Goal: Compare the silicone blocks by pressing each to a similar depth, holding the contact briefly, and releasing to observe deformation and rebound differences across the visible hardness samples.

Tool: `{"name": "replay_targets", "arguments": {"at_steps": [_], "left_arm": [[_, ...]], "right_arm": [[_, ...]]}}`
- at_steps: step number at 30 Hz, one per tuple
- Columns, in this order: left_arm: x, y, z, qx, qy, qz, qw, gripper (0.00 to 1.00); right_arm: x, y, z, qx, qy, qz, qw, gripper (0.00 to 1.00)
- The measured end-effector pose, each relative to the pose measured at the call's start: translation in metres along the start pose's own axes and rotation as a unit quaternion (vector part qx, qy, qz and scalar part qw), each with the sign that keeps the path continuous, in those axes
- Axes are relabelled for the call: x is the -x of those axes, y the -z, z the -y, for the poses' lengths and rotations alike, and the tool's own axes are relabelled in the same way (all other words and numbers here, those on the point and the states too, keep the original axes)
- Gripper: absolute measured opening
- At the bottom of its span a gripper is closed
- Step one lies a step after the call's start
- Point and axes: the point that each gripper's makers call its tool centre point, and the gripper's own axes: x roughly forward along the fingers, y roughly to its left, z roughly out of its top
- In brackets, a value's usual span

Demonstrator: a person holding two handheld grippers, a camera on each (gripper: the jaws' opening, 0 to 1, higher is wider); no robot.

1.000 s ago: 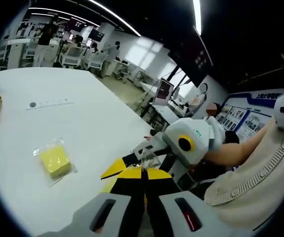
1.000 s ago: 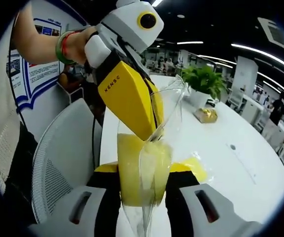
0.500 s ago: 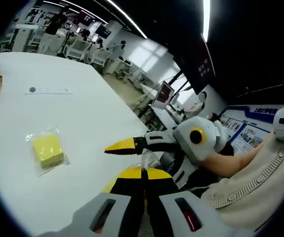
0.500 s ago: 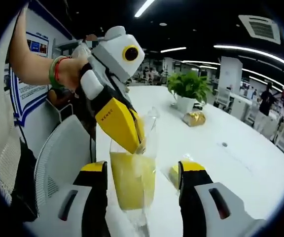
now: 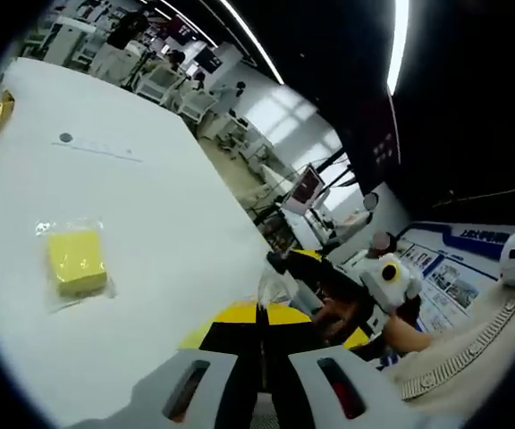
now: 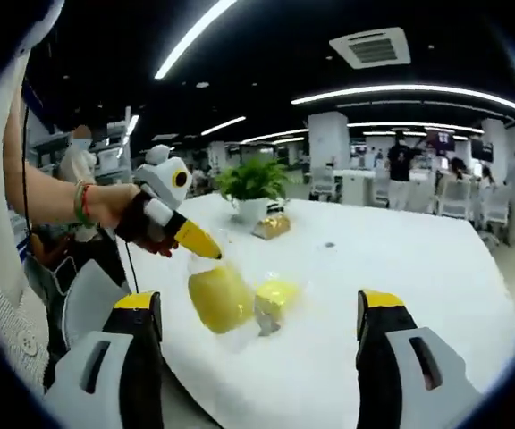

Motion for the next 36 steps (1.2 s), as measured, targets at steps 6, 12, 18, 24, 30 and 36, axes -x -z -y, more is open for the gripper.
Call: {"name": "replay_targets", "arguments": {"at_steps": [6, 12, 18, 24, 30, 36], "left_arm": [[-0.038, -0.017, -0.011, 0.012, 0.010, 0.006, 0.9999, 0.00], [-0.082, -0.032, -0.027, 0.023, 0.019, 0.007, 0.9995, 0.00], [-0.119, -0.042, -0.047, 0.065, 0.035, 0.015, 0.9972, 0.00], [-0.140, -0.038, -0.072, 0.094, 0.021, 0.008, 0.9953, 0.00], [-0.150, -0.045, -0.096, 0.126, 0.009, 0.025, 0.9917, 0.00], [-0.153, -0.055, -0.126, 0.154, -0.026, 0.058, 0.9860, 0.00]], "right_arm": [[0.044, 0.026, 0.030, -0.040, 0.068, -0.024, 0.9966, 0.84], [0.066, 0.038, 0.042, -0.051, 0.110, -0.046, 0.9915, 0.83], [0.077, 0.044, 0.051, -0.055, 0.135, -0.071, 0.9867, 0.85], [0.088, 0.050, 0.063, -0.055, 0.150, -0.094, 0.9827, 0.83], [0.095, 0.061, 0.065, -0.059, 0.145, -0.124, 0.9798, 0.81], [0.087, 0.063, 0.068, -0.065, 0.139, -0.128, 0.9798, 0.82]]}}
